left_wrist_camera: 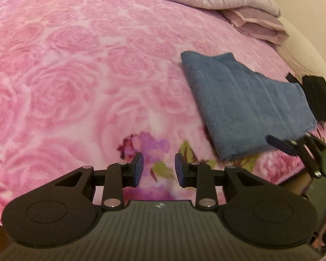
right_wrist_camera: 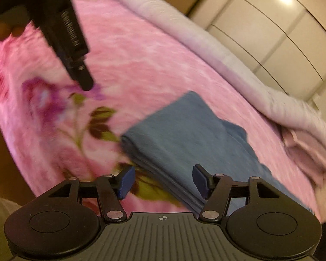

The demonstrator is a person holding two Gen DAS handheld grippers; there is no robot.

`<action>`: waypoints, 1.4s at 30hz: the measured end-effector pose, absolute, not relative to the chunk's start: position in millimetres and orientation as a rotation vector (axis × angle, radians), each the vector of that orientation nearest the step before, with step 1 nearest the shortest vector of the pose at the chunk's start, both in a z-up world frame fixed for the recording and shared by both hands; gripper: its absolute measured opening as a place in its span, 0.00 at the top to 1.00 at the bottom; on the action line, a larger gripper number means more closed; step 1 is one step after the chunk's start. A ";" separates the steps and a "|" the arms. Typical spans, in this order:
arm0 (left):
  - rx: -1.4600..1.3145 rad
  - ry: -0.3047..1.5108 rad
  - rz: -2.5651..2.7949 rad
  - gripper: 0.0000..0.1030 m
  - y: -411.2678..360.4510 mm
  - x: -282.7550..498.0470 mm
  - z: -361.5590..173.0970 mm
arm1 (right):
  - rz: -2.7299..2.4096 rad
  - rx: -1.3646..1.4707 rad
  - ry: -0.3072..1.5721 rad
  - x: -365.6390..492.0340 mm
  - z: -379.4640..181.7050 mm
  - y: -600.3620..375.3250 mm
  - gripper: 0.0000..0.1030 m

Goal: Fold clothes

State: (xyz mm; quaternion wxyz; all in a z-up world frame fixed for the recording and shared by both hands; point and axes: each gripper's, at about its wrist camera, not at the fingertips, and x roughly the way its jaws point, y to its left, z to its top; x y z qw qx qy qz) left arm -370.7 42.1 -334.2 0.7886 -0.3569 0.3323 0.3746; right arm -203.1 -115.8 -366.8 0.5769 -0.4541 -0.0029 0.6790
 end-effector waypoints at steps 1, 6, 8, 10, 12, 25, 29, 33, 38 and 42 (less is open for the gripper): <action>-0.773 0.715 0.808 0.74 42.5 -373.6 -335.4 | 1.589 -1.084 -0.032 -207.5 -371.0 -114.5 0.40; -0.789 0.702 0.849 0.74 52.7 -387.9 -338.5 | 1.583 -1.178 -0.153 -228.8 -391.5 -106.6 0.40; -0.795 0.699 0.864 0.74 57.1 -392.4 -339.0 | 1.580 -1.185 -0.189 -234.4 -396.5 -100.1 0.40; -0.803 0.701 0.868 0.74 59.8 -394.2 -340.2 | 1.582 -1.181 -0.214 -236.3 -398.5 -94.2 0.41; -0.808 0.705 0.866 0.74 61.6 -392.9 -341.0 | 1.589 -1.179 -0.223 -236.3 -400.4 -89.4 0.54; -0.653 0.664 0.791 0.74 85.3 -315.5 -303.0 | 1.422 0.011 0.527 -46.6 -289.7 -120.3 0.87; -0.583 0.651 0.703 0.74 93.9 -255.2 -292.5 | 1.234 0.284 0.677 46.2 -297.8 -150.1 0.87; -0.557 0.656 0.610 0.74 91.7 -194.9 -295.4 | 1.034 0.438 0.814 123.7 -330.4 -166.1 0.87; -0.546 0.698 0.542 0.74 81.8 -145.1 -306.1 | 0.914 0.536 0.945 171.3 -362.6 -172.8 0.88; -0.542 0.715 0.521 0.74 76.1 -122.9 -310.8 | 1.051 0.419 0.676 157.1 -307.6 -171.3 0.89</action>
